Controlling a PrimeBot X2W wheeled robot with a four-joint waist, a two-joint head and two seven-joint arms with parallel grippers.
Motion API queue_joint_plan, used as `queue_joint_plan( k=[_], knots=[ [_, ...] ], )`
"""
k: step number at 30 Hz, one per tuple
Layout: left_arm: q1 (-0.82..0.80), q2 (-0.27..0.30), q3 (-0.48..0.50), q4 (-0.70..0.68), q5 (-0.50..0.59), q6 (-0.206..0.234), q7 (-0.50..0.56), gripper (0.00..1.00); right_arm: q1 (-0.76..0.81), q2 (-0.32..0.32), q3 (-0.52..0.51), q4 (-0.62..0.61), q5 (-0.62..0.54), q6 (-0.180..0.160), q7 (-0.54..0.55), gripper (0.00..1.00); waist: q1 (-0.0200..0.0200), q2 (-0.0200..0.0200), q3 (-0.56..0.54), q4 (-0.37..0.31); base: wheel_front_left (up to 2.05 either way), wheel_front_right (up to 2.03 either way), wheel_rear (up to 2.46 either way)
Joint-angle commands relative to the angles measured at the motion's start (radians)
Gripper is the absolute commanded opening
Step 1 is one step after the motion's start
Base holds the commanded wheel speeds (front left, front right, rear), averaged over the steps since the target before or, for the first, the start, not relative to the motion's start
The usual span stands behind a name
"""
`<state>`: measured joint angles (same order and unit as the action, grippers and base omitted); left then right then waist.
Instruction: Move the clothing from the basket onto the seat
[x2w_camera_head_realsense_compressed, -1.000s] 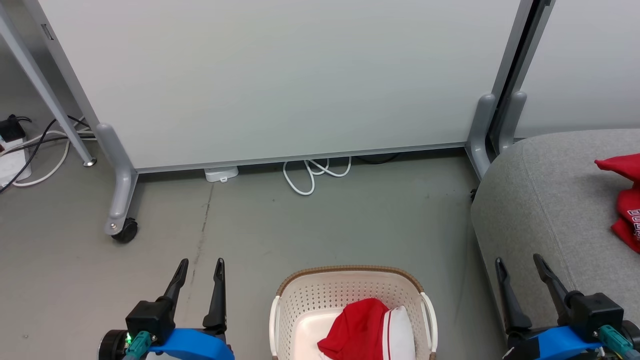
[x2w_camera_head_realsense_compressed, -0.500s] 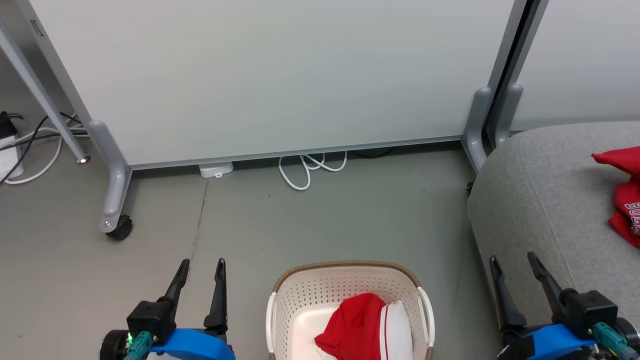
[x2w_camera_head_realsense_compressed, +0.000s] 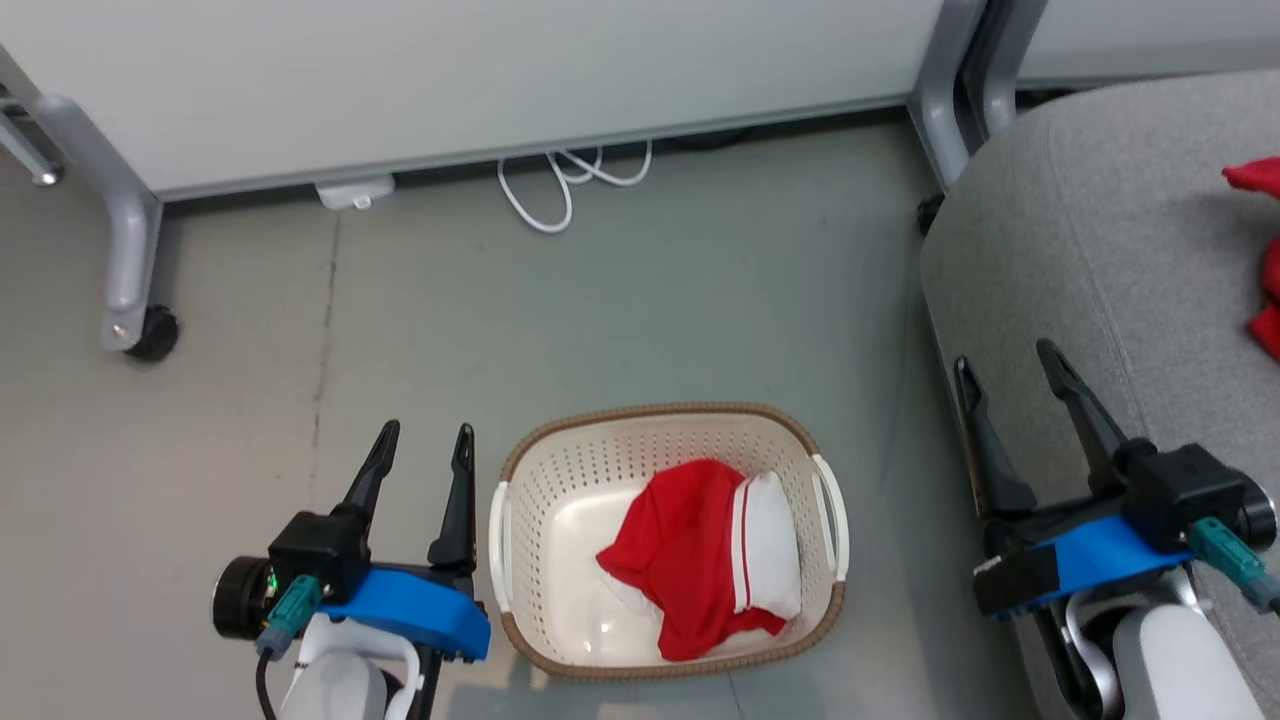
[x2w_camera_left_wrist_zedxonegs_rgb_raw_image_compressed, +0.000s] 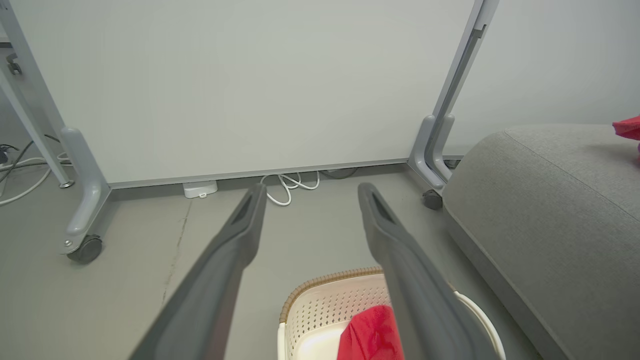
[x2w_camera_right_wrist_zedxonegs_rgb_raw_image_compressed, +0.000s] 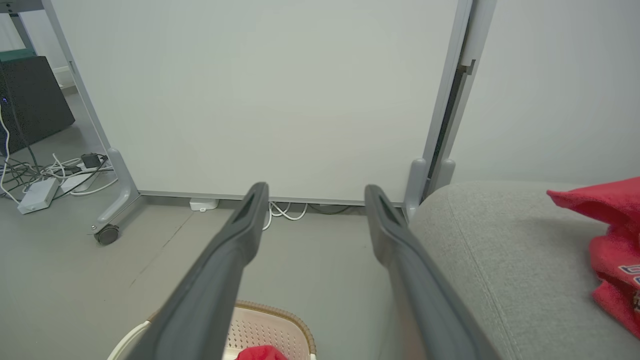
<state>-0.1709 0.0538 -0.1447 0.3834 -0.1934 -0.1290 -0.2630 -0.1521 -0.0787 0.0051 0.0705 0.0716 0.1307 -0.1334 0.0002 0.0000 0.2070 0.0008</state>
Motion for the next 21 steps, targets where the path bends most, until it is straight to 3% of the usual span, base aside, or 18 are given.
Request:
queue_joint_plan(
  k=[1, 12, 21],
  knots=[
    [-0.041, -0.001, -0.011, 0.004, 0.004, -0.002, -0.003, 1.00, -0.045, -0.011, 0.010, -0.011, 0.003, 0.000, -0.001, 1.00, -0.0002, 0.0000, 0.131, -0.039, 0.00, 0.00, 0.00],
    [-0.248, 0.008, -0.115, 0.079, 0.009, -0.002, -0.003, 1.00, -0.247, -0.033, 0.057, -0.045, 0.006, 0.000, -0.020, 1.00, -0.0002, 0.0000, 0.417, -0.114, 0.00, 0.00, 0.00],
    [-0.414, 0.031, -0.241, 0.264, -0.028, -0.002, -0.003, 1.00, -0.303, -0.004, 0.080, -0.077, 0.009, 0.000, -0.048, 1.00, -0.0002, 0.0000, 0.564, -0.187, 0.00, 0.00, 0.00]
  ],
)
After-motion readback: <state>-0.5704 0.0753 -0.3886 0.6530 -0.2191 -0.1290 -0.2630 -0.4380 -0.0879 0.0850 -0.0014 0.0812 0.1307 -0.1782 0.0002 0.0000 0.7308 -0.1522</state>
